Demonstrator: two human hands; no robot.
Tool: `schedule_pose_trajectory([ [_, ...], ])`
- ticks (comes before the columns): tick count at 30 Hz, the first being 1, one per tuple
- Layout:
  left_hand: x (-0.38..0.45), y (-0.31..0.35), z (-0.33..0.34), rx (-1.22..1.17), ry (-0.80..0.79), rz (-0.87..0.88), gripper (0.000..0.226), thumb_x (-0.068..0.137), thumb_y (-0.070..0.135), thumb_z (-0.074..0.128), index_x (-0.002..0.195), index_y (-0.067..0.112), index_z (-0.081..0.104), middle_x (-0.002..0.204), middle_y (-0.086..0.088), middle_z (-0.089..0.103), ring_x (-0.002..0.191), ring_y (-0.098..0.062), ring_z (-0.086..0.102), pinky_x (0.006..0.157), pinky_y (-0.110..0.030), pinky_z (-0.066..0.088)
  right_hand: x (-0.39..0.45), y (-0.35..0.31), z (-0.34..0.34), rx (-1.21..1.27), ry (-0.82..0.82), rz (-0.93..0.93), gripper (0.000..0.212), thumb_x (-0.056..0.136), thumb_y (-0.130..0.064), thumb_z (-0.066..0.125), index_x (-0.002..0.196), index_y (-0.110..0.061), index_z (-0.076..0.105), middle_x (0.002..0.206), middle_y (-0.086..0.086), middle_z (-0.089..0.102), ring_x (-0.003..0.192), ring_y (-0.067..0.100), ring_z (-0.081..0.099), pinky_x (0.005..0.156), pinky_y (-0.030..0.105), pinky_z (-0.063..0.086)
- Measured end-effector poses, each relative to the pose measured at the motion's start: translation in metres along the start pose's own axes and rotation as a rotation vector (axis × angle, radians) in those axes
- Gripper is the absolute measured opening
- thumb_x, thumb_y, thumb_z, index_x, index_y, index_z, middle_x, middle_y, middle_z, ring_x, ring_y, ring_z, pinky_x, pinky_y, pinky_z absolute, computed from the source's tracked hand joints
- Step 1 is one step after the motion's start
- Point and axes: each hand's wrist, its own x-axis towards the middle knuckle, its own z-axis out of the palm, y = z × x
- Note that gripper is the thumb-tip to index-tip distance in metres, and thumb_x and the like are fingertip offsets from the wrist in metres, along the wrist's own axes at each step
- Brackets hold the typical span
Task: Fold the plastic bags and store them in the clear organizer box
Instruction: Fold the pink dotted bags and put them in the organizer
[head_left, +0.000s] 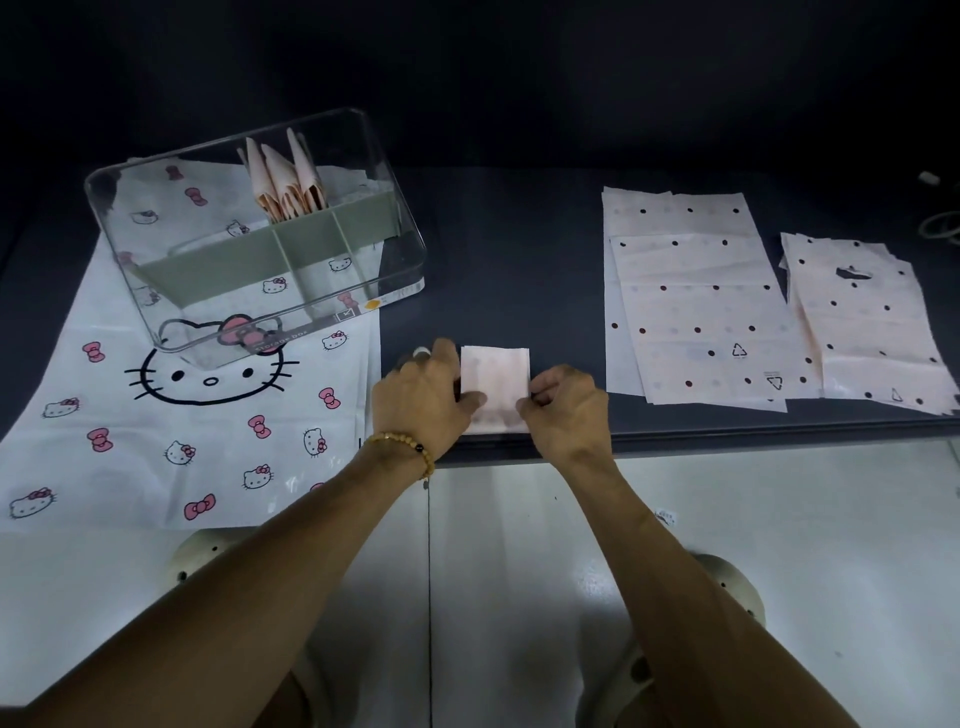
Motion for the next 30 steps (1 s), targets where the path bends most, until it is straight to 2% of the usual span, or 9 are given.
schedule_pose_trajectory([
  [2, 0.006, -0.005, 0.000, 0.065, 0.031, 0.256, 0.043, 0.077, 0.037, 0.072, 0.112, 0.019, 0.056, 0.115, -0.004, 0.053, 0.108, -0.024, 0.049, 0.084, -0.037, 0.042, 0.001, -0.002, -0.002, -0.054, -0.017, -0.042, 0.014, 0.084, -0.011, 0.070, 0.098, -0.011, 0.068, 0.097, 0.004, 0.071, 0.086, 0.019, 0.067, 0.082, 0.020, 0.050],
  [5, 0.015, -0.011, 0.002, 0.141, -0.140, 0.497, 0.043, 0.092, 0.033, 0.054, 0.134, 0.027, 0.049, 0.147, 0.000, 0.036, 0.134, -0.023, 0.030, 0.105, -0.038, 0.026, 0.009, -0.004, -0.013, -0.207, 0.002, -0.209, 0.016, 0.085, -0.003, 0.062, 0.098, -0.010, 0.069, 0.100, 0.008, 0.071, 0.089, 0.025, 0.066, 0.085, 0.030, 0.054],
  [9, 0.009, -0.003, 0.011, 0.238, -0.111, 0.521, 0.041, 0.096, 0.041, 0.042, 0.134, 0.024, 0.049, 0.137, -0.003, 0.045, 0.122, -0.024, 0.037, 0.096, -0.038, 0.034, 0.022, -0.005, -0.028, -0.398, -0.001, -0.379, 0.014, 0.089, -0.009, 0.060, 0.101, -0.010, 0.067, 0.103, 0.009, 0.064, 0.091, 0.027, 0.062, 0.083, 0.035, 0.052],
  [12, 0.006, 0.004, 0.014, 0.224, -0.085, 0.469, 0.042, 0.096, 0.042, 0.043, 0.132, 0.021, 0.050, 0.130, -0.005, 0.048, 0.116, -0.026, 0.040, 0.094, -0.038, 0.039, 0.004, 0.010, -0.024, -0.477, 0.219, -0.504, 0.016, 0.088, -0.014, 0.062, 0.101, -0.007, 0.068, 0.105, 0.010, 0.066, 0.097, 0.031, 0.059, 0.080, 0.039, 0.048],
  [18, 0.008, 0.004, 0.011, 0.280, -0.069, 0.489, 0.045, 0.095, 0.045, 0.041, 0.132, 0.021, 0.050, 0.124, -0.003, 0.050, 0.112, -0.024, 0.041, 0.091, -0.038, 0.038, -0.032, 0.048, 0.005, -0.404, 0.224, -0.440, 0.042, 0.096, -0.024, 0.053, 0.131, -0.002, 0.055, 0.143, 0.014, 0.047, 0.136, 0.030, 0.040, 0.111, 0.049, 0.029],
  [22, 0.011, 0.020, 0.009, 0.333, -0.041, 0.632, 0.041, 0.090, 0.036, 0.050, 0.126, 0.018, 0.056, 0.128, -0.004, 0.056, 0.125, -0.025, 0.041, 0.102, -0.041, 0.030, -0.028, 0.050, 0.004, -0.347, 0.179, -0.448, 0.045, 0.097, -0.029, 0.052, 0.134, -0.004, 0.053, 0.146, 0.011, 0.044, 0.139, 0.027, 0.035, 0.114, 0.043, 0.020],
  [24, 0.013, 0.033, 0.018, 0.246, -0.121, 0.766, 0.048, 0.091, 0.023, 0.053, 0.137, 0.014, 0.046, 0.144, -0.005, 0.045, 0.138, -0.022, 0.030, 0.115, -0.034, 0.016, -0.027, 0.052, 0.002, -0.332, 0.169, -0.453, 0.047, 0.098, -0.033, 0.046, 0.138, -0.008, 0.050, 0.147, 0.008, 0.042, 0.140, 0.024, 0.033, 0.116, 0.042, 0.020],
  [27, 0.018, 0.035, 0.032, 0.090, -0.212, 0.748, 0.056, 0.096, 0.016, 0.045, 0.148, 0.011, 0.024, 0.156, -0.004, 0.022, 0.144, -0.015, 0.016, 0.114, -0.016, -0.003, -0.026, 0.054, 0.001, -0.301, 0.195, -0.482, 0.048, 0.096, -0.032, 0.050, 0.138, -0.008, 0.050, 0.145, 0.008, 0.045, 0.138, 0.024, 0.036, 0.114, 0.043, 0.024],
  [30, 0.023, 0.025, 0.037, 0.049, -0.214, 0.760, 0.052, 0.100, 0.016, 0.042, 0.148, 0.012, 0.024, 0.156, -0.002, 0.021, 0.144, -0.013, 0.016, 0.115, -0.016, 0.000, -0.025, 0.056, 0.002, -0.311, 0.205, -0.487, 0.050, 0.094, -0.032, 0.056, 0.137, -0.007, 0.051, 0.144, 0.008, 0.046, 0.138, 0.023, 0.038, 0.114, 0.042, 0.026],
])
